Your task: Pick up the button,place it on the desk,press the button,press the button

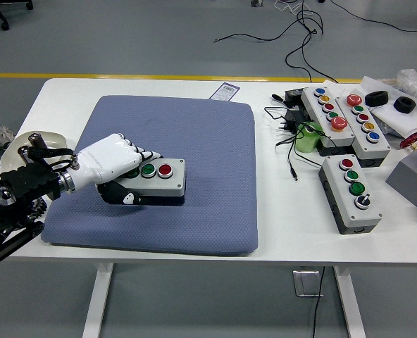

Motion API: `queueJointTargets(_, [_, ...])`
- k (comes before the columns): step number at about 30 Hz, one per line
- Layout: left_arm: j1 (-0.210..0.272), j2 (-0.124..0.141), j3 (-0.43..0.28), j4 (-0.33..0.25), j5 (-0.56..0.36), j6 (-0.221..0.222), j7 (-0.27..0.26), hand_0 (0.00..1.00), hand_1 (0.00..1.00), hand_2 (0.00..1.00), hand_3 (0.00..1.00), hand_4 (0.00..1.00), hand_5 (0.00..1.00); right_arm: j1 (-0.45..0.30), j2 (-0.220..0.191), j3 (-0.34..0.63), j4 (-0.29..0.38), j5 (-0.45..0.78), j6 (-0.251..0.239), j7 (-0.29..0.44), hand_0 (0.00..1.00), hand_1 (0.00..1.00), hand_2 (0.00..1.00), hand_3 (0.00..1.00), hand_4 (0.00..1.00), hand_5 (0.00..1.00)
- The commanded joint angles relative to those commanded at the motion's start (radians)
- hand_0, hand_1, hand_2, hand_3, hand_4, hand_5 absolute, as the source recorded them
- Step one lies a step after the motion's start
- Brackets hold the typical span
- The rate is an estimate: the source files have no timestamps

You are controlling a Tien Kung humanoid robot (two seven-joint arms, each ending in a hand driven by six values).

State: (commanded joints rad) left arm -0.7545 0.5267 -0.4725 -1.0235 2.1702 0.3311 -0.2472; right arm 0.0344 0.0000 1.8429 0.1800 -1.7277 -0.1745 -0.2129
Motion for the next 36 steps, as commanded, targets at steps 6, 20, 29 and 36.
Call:
queueJointTargets(6, [-0.001,-0.006,-0.007,0.018,0.008,-0.049,0.032,0.029,0.002,0.002,0.263,0.723,0.546,0.000,0.000,0.000,0.000,-0.002,0.000,-0.001,0.526,0.688,0.728,0.652,0.333,0.167])
queueJointTargets(20, [-0.008,0.002,-0.007,0.007,0.014,-0.108,0.029,0.189,0.297,0.358,0.442,0.742,0.569,-0.001,0.000,-0.002,0.000,0.001,-0.002,-0.003,0.526,0.688,0.727,0.651,0.333,0.168])
queueJointTargets(29, [-0.008,0.003,0.003,0.001,-0.036,-0.116,0.037,0.765,0.763,0.809,0.708,0.855,0.659,-0.002,0.000,0.003,0.000,-0.005,-0.003,-0.002,0.528,0.686,0.727,0.649,0.332,0.168])
queueJointTargets(36, [0.009,0.015,-0.023,-0.040,-0.084,-0.126,0.048,0.911,0.900,0.940,0.896,0.913,0.704,-0.004,0.000,0.007,0.000,-0.007,-0.003,-0.001,0.528,0.686,0.727,0.649,0.332,0.164])
